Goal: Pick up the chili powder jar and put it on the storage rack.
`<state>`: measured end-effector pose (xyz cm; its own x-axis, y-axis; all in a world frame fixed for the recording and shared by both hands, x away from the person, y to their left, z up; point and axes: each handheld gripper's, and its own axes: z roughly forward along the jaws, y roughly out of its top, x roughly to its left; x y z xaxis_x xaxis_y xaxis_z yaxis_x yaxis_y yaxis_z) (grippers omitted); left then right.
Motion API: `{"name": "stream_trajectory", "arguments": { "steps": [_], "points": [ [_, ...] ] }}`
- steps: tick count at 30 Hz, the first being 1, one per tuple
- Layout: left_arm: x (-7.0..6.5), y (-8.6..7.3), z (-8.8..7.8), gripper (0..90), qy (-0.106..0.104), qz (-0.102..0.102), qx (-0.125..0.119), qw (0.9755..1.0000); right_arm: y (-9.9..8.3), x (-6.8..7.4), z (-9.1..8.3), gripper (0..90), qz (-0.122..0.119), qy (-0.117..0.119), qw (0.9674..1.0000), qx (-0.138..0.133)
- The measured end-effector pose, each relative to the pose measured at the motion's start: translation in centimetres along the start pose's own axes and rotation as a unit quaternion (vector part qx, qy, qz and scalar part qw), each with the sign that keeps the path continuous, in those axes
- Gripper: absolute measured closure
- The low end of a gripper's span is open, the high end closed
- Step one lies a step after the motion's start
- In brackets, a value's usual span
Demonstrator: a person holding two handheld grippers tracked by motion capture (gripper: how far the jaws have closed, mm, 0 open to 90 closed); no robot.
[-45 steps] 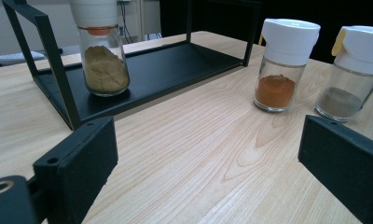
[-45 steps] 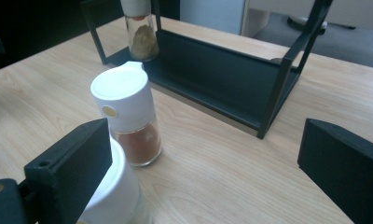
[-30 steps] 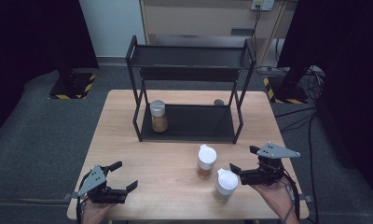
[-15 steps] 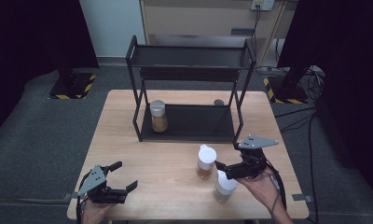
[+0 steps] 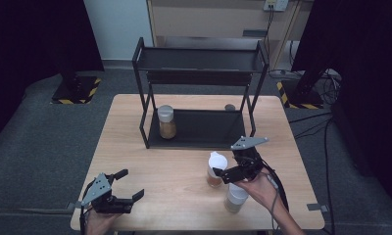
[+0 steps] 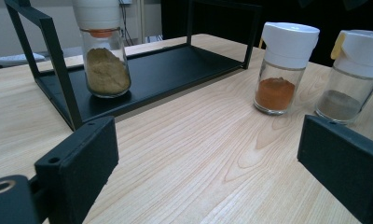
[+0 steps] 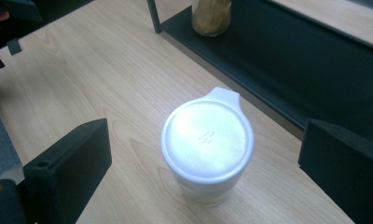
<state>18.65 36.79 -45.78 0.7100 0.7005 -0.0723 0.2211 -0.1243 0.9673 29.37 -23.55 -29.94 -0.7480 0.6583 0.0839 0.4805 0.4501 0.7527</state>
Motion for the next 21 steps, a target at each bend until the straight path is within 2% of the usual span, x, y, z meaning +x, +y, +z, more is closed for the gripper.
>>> {"name": "stream_trajectory", "arguments": {
  "steps": [12,21],
  "points": [
    [0.0,0.0,0.1,4.3,-0.003,0.003,0.0,1.0,2.3,0.3,2.8,5.1,-0.008,-0.006,0.9982,0.058],
    [0.0,0.0,0.0,4.3,-0.001,0.001,-0.002,1.0,4.5,0.3,5.1,10.3,-0.016,-0.012,0.9923,0.122]
  ]
}}
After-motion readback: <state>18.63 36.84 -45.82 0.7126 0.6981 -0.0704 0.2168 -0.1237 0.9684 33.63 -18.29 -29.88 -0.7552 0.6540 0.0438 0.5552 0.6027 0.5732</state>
